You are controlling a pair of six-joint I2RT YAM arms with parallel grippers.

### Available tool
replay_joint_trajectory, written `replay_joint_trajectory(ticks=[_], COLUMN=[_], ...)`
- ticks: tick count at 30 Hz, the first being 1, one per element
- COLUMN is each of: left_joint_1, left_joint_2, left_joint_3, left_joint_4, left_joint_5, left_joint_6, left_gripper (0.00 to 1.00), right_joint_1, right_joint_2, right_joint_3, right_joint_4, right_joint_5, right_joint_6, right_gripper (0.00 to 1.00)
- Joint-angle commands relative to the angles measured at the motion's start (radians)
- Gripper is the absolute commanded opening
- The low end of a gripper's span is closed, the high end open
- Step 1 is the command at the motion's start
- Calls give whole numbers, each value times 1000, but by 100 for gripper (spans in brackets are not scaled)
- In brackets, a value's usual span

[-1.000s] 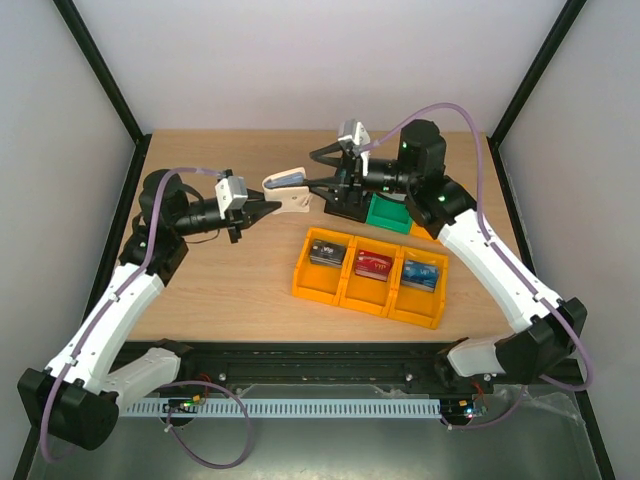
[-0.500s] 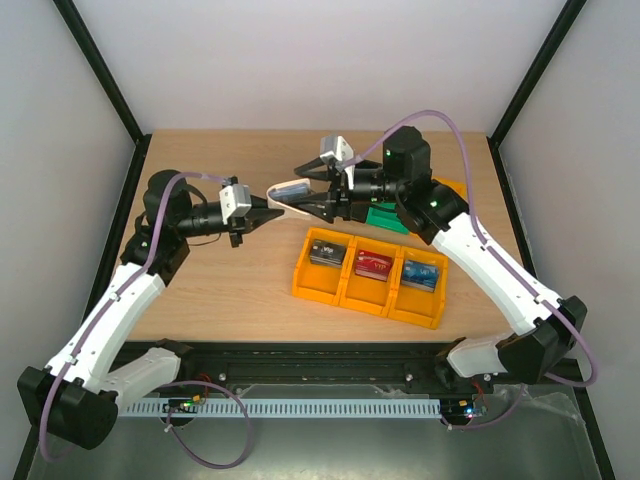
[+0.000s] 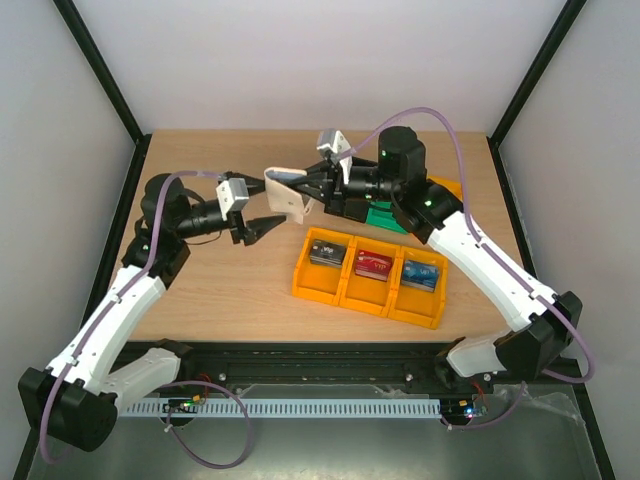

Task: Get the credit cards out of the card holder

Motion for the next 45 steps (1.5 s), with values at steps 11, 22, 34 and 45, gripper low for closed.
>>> replay_joint_trajectory(ticks=[11, 22, 34, 45], left_joint_1=[-76, -32, 137, 139], left_joint_2=[-30, -12, -20, -19], left_joint_3=[-96, -70, -88, -101], left_joint_4=[276, 254, 235, 279], left_joint_5=[-542, -781, -431, -119], left_joint_6=[-236, -276, -402, -420], left_gripper=[99, 80, 69, 63], right_joint_1=[212, 234, 151, 79], right_joint_2=[146, 160, 95, 83], right_joint_3=[109, 146, 139, 100], right_joint_4=[106, 50, 37, 36], right_joint_5=[1014, 967, 544, 190], right_joint_6=[234, 196, 176, 172], right_gripper=[2, 1, 1, 2])
